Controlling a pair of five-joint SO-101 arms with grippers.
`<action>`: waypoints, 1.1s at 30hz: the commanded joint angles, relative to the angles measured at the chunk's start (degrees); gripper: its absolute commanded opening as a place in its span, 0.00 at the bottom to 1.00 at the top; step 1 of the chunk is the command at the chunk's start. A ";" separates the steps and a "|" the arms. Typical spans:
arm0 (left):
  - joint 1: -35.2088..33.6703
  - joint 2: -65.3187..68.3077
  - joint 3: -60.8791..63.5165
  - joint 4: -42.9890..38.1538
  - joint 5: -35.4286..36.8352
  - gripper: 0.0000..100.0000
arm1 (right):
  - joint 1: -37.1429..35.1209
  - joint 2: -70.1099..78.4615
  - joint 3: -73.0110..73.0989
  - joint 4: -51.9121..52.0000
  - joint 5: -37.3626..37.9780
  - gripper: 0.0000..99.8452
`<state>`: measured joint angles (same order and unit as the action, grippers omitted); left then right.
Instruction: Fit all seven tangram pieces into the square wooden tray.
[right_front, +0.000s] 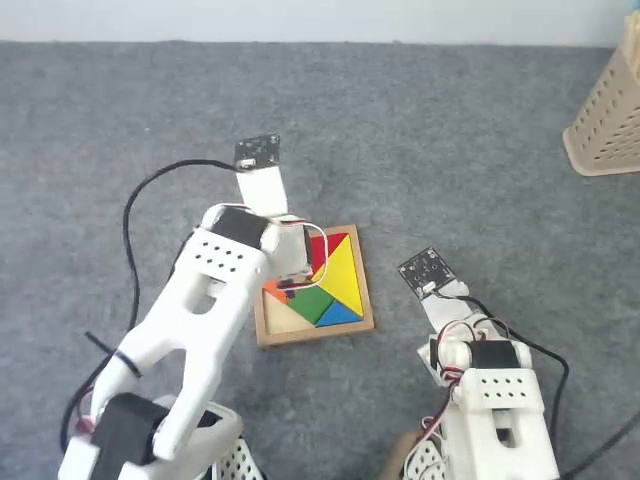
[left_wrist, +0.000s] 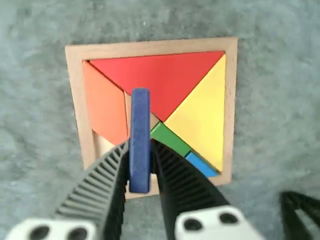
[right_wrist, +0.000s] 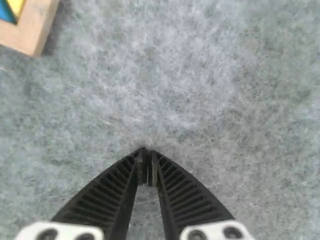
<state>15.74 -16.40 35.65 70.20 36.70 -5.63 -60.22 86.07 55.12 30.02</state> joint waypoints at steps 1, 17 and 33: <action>0.35 -2.81 -0.57 -1.14 3.96 0.01 | 0.48 -1.27 -0.26 -1.01 1.23 0.01; 0.79 -3.08 4.53 -6.07 7.56 0.01 | 0.48 -1.27 -0.26 -1.01 0.88 0.01; 4.31 -2.81 3.30 -5.19 37.98 0.01 | 0.48 -1.27 -0.26 -1.01 0.88 0.01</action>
<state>19.52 -16.40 41.27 64.57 69.32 -5.63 -60.22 86.15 55.12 30.20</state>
